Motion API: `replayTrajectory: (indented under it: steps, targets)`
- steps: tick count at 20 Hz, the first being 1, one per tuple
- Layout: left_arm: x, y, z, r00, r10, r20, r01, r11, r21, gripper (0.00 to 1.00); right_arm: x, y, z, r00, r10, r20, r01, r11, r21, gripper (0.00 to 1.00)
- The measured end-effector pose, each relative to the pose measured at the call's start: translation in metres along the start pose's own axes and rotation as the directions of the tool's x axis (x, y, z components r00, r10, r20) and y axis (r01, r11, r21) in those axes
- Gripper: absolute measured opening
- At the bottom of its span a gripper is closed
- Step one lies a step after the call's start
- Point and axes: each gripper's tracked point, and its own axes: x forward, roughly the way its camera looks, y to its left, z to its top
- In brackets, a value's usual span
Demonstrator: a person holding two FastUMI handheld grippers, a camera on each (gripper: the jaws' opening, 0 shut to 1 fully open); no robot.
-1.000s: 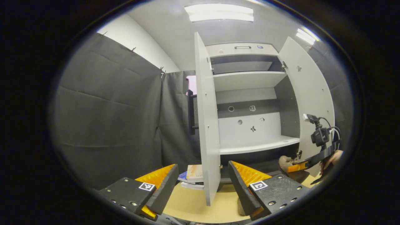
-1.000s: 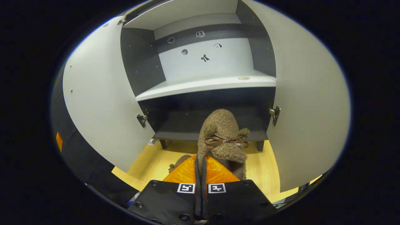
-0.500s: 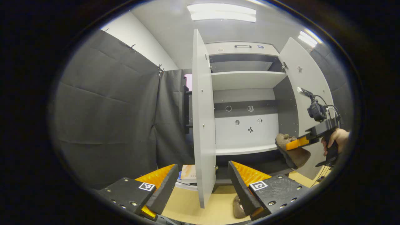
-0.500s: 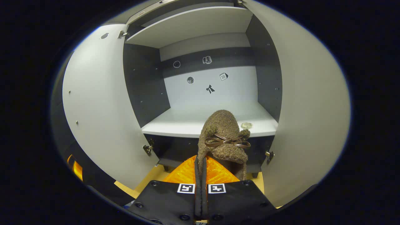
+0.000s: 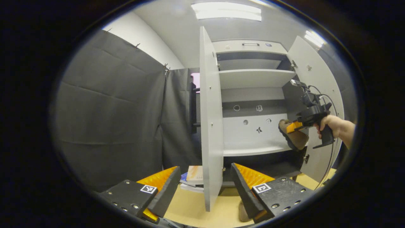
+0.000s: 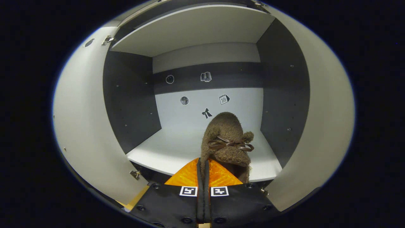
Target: Grab one shoe with the right hand and put it into the shoe cabinet, grab the other shoe with the left hand and put it into the shoe cabinet; then close the right door with the right hand and the left door with the left hand.
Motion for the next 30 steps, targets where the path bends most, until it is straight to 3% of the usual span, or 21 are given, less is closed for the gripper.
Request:
replayTrajectory:
  steps: [5, 7, 13, 15, 16, 17, 20, 22, 23, 30]
  targets:
    - [0.002, 0.003, -0.004, 1.000, 0.018, -0.014, -0.018, 1.000, 0.004, 0.94, 0.051, -0.015, 0.017, 0.999, -0.048, -0.009, 0.048, 0.999, -0.022, 0.01]
    - [0.001, 0.004, -0.006, 1.000, 0.024, -0.020, -0.024, 1.000, 0.009, 0.99, 0.069, -0.020, 0.021, 0.998, -0.062, -0.015, 0.061, 0.997, -0.036, 0.01]
    - [-0.003, 0.007, -0.014, 0.999, 0.030, -0.042, -0.030, 0.999, 0.020, 0.99, 0.098, -0.025, 0.018, 0.995, -0.086, -0.050, 0.085, 0.996, -0.025, 0.02]
    - [-0.003, 0.006, -0.017, 0.999, 0.022, -0.045, -0.021, 1.000, 0.017, 0.99, 0.098, -0.030, 0.024, 0.994, -0.112, -0.016, 0.111, 0.993, -0.049, 0.12]
    - [-0.003, 0.005, -0.018, 0.999, 0.016, -0.046, -0.016, 1.000, 0.012, 0.99, 0.092, -0.026, 0.029, 0.994, -0.107, 0.011, 0.107, 0.993, -0.053, 0.28]
    - [-0.004, 0.004, -0.019, 0.999, 0.010, -0.049, -0.009, 1.000, 0.007, 0.99, 0.087, -0.025, 0.033, 0.994, -0.107, 0.036, 0.109, 0.993, -0.055, 0.29]
    - [-0.004, -0.003, -0.026, 0.998, -0.017, -0.063, 0.017, 1.000, 0.004, 0.99, 0.060, -0.021, 0.042, 0.988, -0.104, 0.118, 0.112, 0.991, -0.067, 1.00]
    - [-0.003, -0.012, -0.034, 0.996, -0.047, -0.079, 0.048, 0.999, 0.008, 0.99, 0.036, -0.020, 0.043, 0.980, -0.111, 0.167, 0.125, 0.989, -0.075, 0.99]
    - [-0.002, -0.017, -0.038, 0.994, -0.066, -0.088, 0.067, 0.998, 0.009, 0.94, 0.024, -0.018, 0.042, 0.976, -0.108, 0.189, 0.124, 0.989, -0.076, 0.98]
    - [0.004, -0.062, -0.072, 0.965, -0.215, -0.153, 0.216, 0.976, -0.010, 0.99, -0.069, -0.010, 0.022, 0.934, -0.078, 0.348, 0.115, 0.990, -0.087, 0.97]
